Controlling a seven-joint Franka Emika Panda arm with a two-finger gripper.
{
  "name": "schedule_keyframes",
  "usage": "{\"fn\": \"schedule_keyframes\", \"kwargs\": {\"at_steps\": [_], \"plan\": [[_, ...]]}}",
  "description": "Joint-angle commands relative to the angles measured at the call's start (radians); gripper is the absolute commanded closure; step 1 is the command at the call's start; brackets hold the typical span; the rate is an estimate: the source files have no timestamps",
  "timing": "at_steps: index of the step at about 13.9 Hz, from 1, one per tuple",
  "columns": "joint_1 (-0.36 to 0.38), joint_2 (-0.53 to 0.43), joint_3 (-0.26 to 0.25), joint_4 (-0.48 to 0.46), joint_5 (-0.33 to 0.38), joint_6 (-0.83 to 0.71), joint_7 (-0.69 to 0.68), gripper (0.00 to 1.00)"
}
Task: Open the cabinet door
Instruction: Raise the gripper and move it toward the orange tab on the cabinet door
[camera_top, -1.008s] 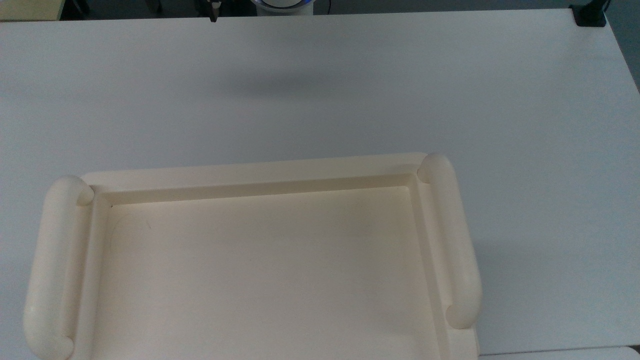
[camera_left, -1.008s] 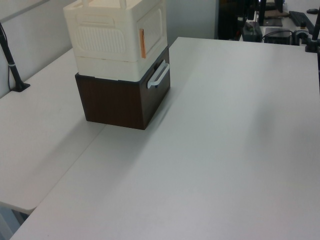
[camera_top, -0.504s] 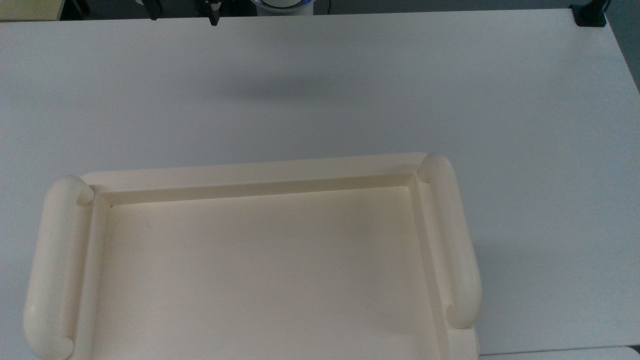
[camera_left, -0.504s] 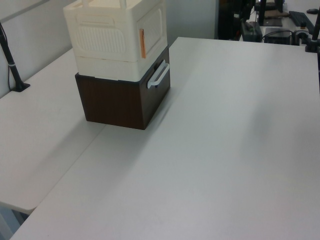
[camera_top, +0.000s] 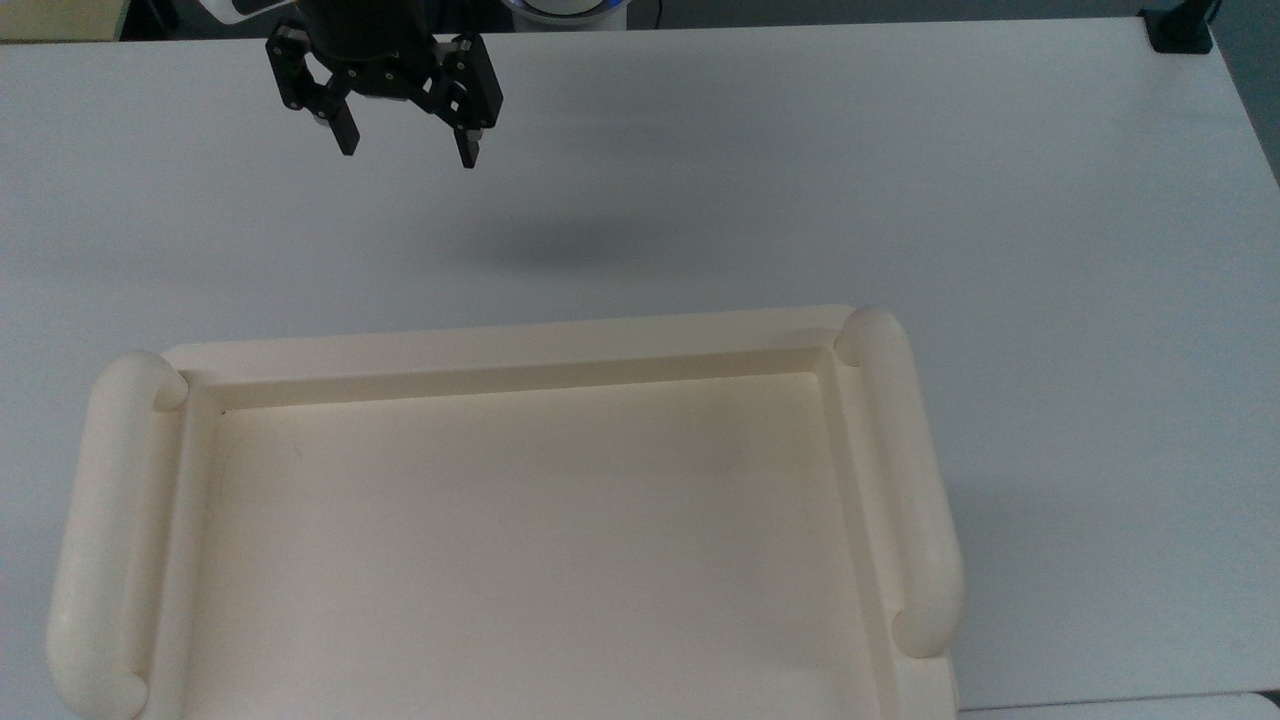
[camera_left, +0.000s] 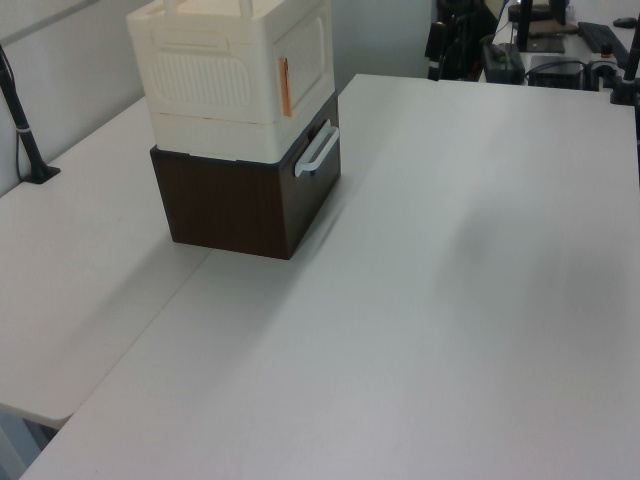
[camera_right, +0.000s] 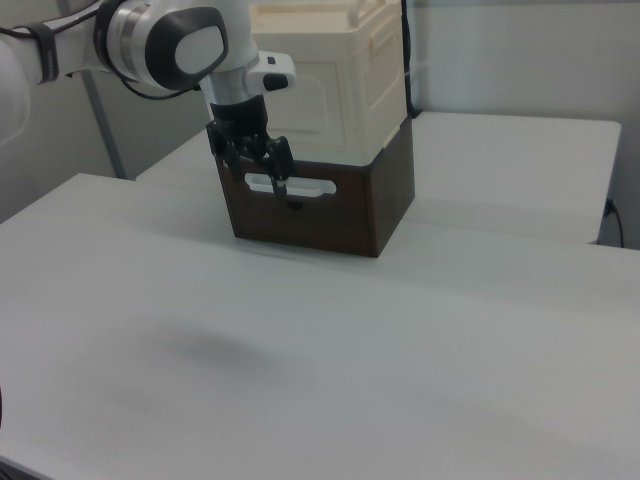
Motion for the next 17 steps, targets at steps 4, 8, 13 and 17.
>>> {"fn": "schedule_keyframes", "kwargs": {"at_steps": [4,8,13,17], "plan": [[0.010,-0.013,-0.006,0.007,0.012,0.009,-0.017,0.00],[0.105,-0.010,-0.003,0.036,0.029,0.120,-0.046,0.00],[0.252,0.080,-0.003,0.042,0.055,0.544,-0.040,0.03],[0.288,0.140,-0.003,0.044,0.052,0.734,-0.030,0.07]]}}
